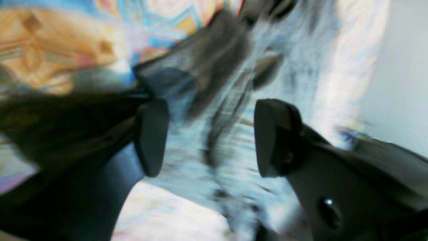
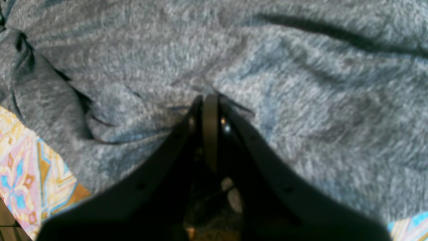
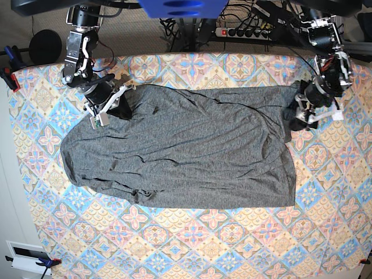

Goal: Layout the t-shirt on the table in an organized manner, then fold the t-shirt properly
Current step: 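Lower the left gripper onto the shirt's collar corner and grasp it, then hold the collar corner with the left gripper and tug it outward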

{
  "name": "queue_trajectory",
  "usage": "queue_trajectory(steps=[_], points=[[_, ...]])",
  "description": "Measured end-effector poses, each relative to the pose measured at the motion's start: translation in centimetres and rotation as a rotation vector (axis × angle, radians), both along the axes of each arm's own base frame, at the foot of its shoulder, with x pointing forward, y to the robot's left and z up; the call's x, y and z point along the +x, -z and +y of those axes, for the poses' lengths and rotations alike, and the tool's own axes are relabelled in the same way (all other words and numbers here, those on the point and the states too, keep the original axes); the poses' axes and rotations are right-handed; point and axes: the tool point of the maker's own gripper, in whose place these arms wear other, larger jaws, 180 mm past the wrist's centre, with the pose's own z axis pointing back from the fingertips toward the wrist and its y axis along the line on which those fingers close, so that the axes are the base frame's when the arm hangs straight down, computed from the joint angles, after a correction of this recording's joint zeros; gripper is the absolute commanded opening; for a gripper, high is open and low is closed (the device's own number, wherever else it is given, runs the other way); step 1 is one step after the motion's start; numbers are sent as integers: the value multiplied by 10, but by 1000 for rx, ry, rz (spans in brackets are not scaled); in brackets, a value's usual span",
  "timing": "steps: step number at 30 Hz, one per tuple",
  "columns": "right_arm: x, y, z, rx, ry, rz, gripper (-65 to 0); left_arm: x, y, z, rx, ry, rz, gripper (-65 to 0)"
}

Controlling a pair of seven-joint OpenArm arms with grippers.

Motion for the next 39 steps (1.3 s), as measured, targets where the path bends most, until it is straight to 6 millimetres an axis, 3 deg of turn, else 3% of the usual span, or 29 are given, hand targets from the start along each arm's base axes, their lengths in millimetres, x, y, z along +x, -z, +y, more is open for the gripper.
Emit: queue_trajectory(steps=[7,9,15,20,23,28,32,39], points=[[0,0,0,0,0,0,-650,20,-60,46,-124,-161,-237,-273],[0,0,0,0,0,0,-650,20,-62,55,-110,-180,-243,-273],[0,0,0,0,0,0,-650,8,-50,25,-203,-58,-180,-273],[0,0,0,0,0,0,-650,-12,0,7,-141,2,-67,-273],[0,0,0,0,0,0,-650,-24,25,14,-43,33,2,-273],[1,-1,0,1,1,-4,-650,-27,37,27,36,22,22,-273],[1,-1,0,0,1,-6,-650,-33,42,38,89,-2,49,-273],[1,-1,0,-4,0,-10,-650,-26,41,42,129,2,54,-274]])
